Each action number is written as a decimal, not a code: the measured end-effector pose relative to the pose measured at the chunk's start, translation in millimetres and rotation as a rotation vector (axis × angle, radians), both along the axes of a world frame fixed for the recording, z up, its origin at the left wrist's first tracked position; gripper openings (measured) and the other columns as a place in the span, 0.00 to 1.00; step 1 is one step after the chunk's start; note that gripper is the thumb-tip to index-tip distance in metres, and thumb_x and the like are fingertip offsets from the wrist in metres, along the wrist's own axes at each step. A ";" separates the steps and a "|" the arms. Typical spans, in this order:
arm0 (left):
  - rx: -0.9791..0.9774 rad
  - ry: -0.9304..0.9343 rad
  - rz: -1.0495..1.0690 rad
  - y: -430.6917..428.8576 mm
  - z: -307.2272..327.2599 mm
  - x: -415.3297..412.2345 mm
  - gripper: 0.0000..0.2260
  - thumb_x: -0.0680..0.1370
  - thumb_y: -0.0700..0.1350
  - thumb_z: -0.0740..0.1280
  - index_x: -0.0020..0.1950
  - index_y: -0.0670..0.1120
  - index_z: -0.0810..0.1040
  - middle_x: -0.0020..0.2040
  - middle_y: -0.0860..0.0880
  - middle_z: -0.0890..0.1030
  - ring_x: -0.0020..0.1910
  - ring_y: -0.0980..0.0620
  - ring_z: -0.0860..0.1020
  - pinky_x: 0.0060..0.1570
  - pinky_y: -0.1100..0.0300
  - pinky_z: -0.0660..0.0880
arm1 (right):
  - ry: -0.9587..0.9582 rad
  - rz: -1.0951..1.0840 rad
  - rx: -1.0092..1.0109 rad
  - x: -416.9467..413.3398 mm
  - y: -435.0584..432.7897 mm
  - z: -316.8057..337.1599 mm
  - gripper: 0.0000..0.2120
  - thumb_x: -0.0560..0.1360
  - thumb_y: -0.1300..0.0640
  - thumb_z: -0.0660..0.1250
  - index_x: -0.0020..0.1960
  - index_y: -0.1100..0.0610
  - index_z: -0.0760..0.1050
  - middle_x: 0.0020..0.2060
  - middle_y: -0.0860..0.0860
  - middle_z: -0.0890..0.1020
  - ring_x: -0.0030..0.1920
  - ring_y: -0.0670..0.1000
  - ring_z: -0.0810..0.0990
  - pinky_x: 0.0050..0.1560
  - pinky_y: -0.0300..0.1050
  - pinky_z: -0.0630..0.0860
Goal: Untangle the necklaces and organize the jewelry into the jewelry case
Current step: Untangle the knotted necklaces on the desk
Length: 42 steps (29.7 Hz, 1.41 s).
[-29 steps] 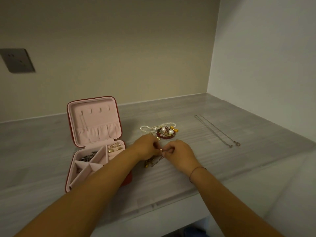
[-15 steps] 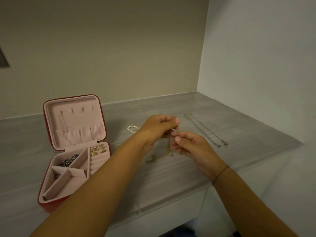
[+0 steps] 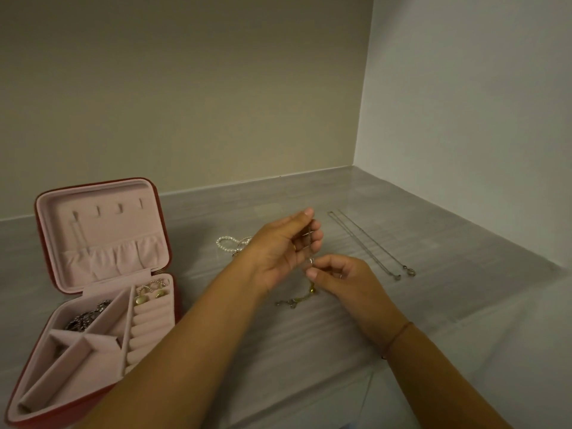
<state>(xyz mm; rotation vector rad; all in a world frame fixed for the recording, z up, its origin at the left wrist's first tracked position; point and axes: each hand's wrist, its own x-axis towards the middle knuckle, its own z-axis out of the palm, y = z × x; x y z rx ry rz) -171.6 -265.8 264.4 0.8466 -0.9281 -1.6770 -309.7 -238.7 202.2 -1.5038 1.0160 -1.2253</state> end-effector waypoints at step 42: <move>0.018 -0.560 -0.026 5.1 -34.7 0.3 0.17 0.75 0.57 0.67 0.62 0.56 0.72 0.49 0.50 0.78 0.26 0.59 0.67 0.22 0.67 0.62 | -0.604 0.209 0.152 -13.0 -6.1 12.0 0.11 0.78 0.56 0.56 0.40 0.57 0.71 0.52 0.60 0.81 0.19 0.41 0.57 0.20 0.34 0.54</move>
